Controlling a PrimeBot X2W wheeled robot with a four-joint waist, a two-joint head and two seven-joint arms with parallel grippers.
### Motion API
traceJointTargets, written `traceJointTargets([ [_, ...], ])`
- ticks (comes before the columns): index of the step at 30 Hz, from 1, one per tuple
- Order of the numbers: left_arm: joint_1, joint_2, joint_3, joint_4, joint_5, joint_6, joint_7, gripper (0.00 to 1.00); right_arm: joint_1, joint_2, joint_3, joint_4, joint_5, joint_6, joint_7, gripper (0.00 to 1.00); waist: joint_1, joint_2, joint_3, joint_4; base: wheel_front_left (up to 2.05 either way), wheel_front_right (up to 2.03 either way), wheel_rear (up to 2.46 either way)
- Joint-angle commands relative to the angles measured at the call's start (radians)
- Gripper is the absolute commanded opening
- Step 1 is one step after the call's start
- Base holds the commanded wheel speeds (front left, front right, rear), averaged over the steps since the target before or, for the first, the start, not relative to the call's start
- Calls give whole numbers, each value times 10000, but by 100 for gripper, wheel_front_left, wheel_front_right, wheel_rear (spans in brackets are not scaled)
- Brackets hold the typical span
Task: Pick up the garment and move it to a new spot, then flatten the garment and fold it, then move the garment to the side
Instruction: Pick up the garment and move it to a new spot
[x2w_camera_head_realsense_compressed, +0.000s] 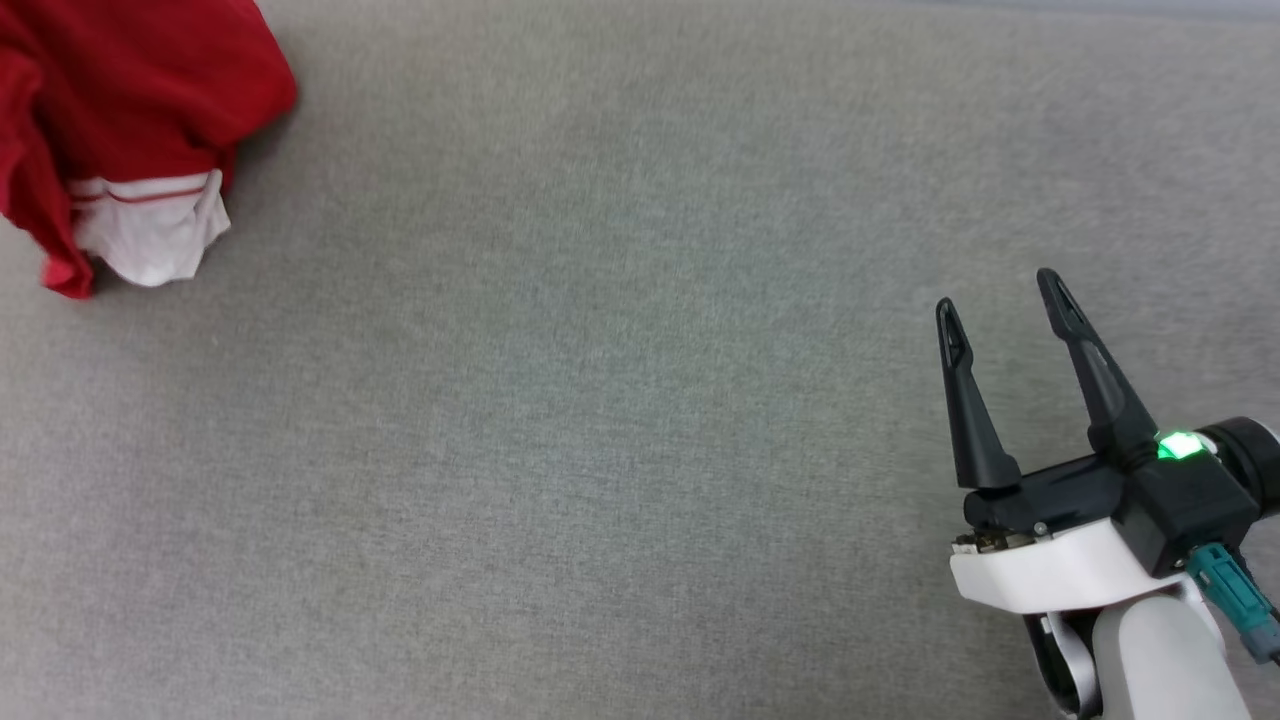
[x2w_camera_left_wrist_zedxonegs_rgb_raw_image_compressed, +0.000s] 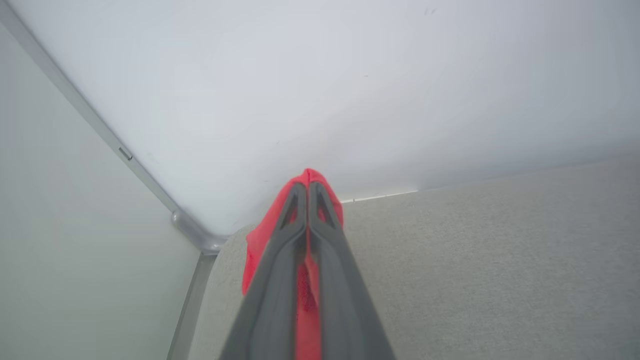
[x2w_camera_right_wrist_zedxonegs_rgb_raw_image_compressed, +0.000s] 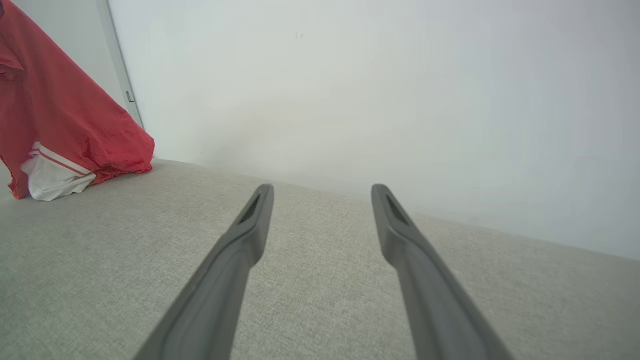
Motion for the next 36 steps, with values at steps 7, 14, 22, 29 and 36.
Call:
traceJointTargets([
  [7, -1112, -661, -810, -1238, 789, -1, -629, 0, 301, -5, -43, 169, 472, -4, -19, 100, 2, 0, -1254, -849, 0, 0, 0],
  [14, -1943, -2462, -1673, -2152, 1357, 167, -744, 0, 384, -4, -349, 177, 732, -3, -20, 100, 2, 0, -1536, -1655, 0, 0, 0],
  [22, -1941, -5095, -3032, -2169, 1874, 573, -1157, 0, 230, -2, -821, 8, 970, -3, -22, 100, 2, 0, -1487, -2663, 0, 0, 0],
  [29, -742, -7214, -4837, -1116, 2209, 660, -1455, 0, 138, -1, -1552, -69, 1329, -3, -21, 100, 2, 0, -1390, -3316, 0, 0, 0],
  [36, 577, -8375, -6775, 405, 2667, 413, -1407, 0, 48, 1, -1719, -64, 1432, -3, -21, 100, 2, 0, -1368, -3532, 0, 0, 0],
])
